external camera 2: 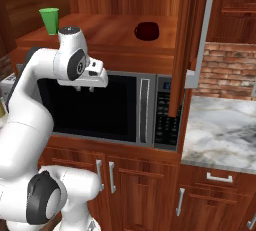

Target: There is a tray on the dining counter. Grab the cup, mug, and pitcher and place them on the tray. The pitcher may be placed next to the tray if it cannot fit the tray.

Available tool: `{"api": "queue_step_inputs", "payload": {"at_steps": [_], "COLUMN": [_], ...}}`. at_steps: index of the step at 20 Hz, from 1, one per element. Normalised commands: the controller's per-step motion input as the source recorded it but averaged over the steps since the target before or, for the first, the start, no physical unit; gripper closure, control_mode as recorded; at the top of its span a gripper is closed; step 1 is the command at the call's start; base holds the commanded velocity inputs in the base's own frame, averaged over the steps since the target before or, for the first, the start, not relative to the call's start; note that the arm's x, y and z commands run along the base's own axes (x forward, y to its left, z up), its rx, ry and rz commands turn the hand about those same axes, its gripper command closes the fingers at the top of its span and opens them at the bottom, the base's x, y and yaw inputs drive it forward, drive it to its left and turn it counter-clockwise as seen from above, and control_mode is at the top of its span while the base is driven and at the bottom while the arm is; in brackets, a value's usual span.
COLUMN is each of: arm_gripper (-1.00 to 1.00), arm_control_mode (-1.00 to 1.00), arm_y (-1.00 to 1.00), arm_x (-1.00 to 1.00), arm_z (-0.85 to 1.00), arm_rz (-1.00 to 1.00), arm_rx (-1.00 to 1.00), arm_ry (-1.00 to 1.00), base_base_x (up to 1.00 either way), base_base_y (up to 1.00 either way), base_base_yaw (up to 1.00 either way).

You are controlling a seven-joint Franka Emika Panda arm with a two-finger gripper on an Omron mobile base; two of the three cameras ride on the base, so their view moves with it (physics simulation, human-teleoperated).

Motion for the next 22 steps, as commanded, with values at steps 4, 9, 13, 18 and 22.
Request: {"api": "queue_step_inputs", "payload": {"at_steps": [4,9,13,18,22], "arm_gripper": [-1.0,-1.0,-1.0,-1.0,-1.0], "arm_control_mode": [-1.0,-1.0,-1.0,-1.0,-1.0], "arm_y": [0.0,0.0,0.0,0.0,0.06], "arm_x": [0.0,-0.05,-0.1,-0.23,-0.33], "arm_z": [0.08,0.34,0.47,0.48,0.53], "arm_rz": [0.0,-0.01,-0.05,-0.13,-0.2], "arm_rx": [0.03,0.1,0.13,0.17,0.15], "arm_ry": [0.0,-0.06,-0.08,-0.13,-0.12], "base_base_x": [0.0,0.0,0.0,0.0,0.0], "base_base_y": [0.0,0.0,0.0,0.0,0.0], "base_base_yaw": [0.0,0.0,0.0,0.0,0.0]}}
